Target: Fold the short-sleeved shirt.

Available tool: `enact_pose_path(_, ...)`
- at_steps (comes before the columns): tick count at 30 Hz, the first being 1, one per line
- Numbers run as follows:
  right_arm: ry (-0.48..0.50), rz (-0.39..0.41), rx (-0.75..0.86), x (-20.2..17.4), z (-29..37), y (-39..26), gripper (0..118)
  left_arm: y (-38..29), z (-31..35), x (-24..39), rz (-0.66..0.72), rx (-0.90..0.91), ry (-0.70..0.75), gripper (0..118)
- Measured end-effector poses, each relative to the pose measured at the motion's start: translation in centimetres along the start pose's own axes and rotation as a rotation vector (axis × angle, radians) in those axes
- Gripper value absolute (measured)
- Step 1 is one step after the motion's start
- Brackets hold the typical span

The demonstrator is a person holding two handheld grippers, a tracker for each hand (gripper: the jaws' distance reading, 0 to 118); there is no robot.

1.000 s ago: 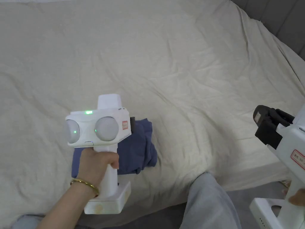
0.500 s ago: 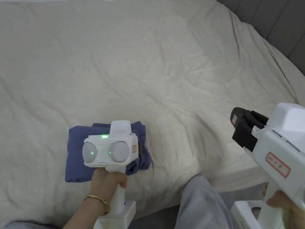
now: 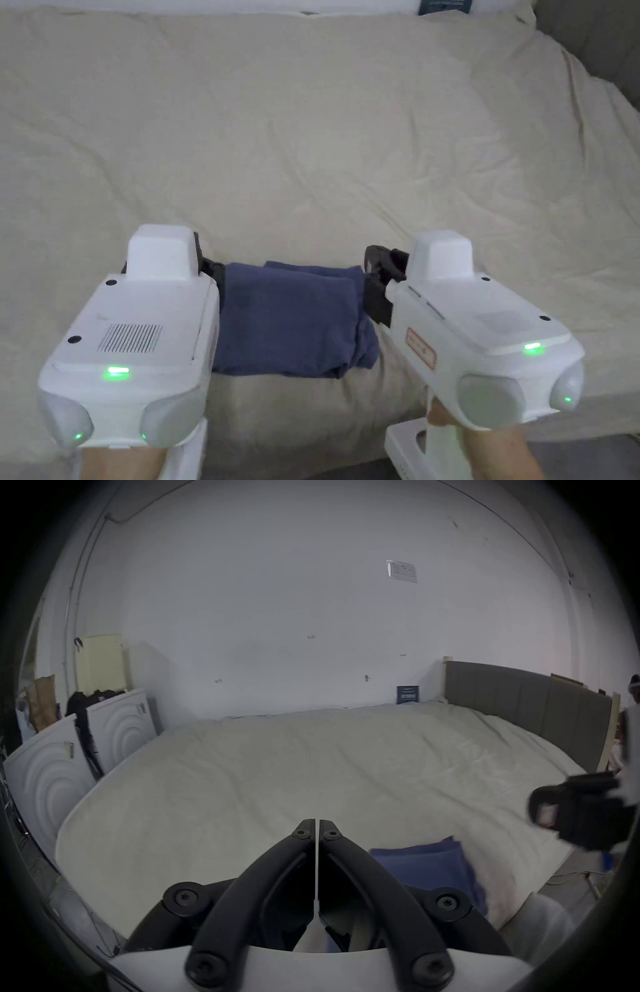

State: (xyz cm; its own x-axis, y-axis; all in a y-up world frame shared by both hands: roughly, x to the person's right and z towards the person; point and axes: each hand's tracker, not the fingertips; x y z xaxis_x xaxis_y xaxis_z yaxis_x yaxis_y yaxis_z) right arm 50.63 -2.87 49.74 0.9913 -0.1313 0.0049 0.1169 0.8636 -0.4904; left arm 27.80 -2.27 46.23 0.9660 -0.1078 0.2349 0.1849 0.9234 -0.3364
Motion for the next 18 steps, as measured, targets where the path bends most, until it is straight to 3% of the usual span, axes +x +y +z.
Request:
enact_pose_path(6,-0.053,0.05,-0.179,-2.5,-8.0,-4.3,2,-1.9,1.5,-2.1,0.033,-0.023,0.053,1)
enact_pose_path(11,-0.119,-0.02,-0.31,-1.2,-11.6,-7.5,2,-2.3,1.1,-2.7,0.06,-0.056,0.045,4)
enact_pose_path(13,-0.111,-0.015,-0.278,-1.3,-11.2,-7.4,2,-1.6,0.5,-3.1,0.07,-0.073,0.014,28)
enact_pose_path(14,-0.116,-0.004,-0.289,-1.6,-11.2,-7.0,2,-1.0,0.0,-3.4,0.093,-0.079,-0.004,58)
enact_pose_path(16,-0.112,0.017,-0.294,-1.4,-11.3,-7.0,2,0.3,-1.6,-4.7,0.176,-0.111,-0.067,98)
enact_pose_path(17,-0.108,0.014,-0.295,-1.4,-11.2,-6.8,2,1.1,-2.7,-5.4,0.206,-0.147,-0.107,110)
enact_pose_path(18,-0.104,0.006,-0.293,-1.3,-11.1,-6.8,2,1.6,-3.6,-6.1,0.238,-0.174,-0.153,113)
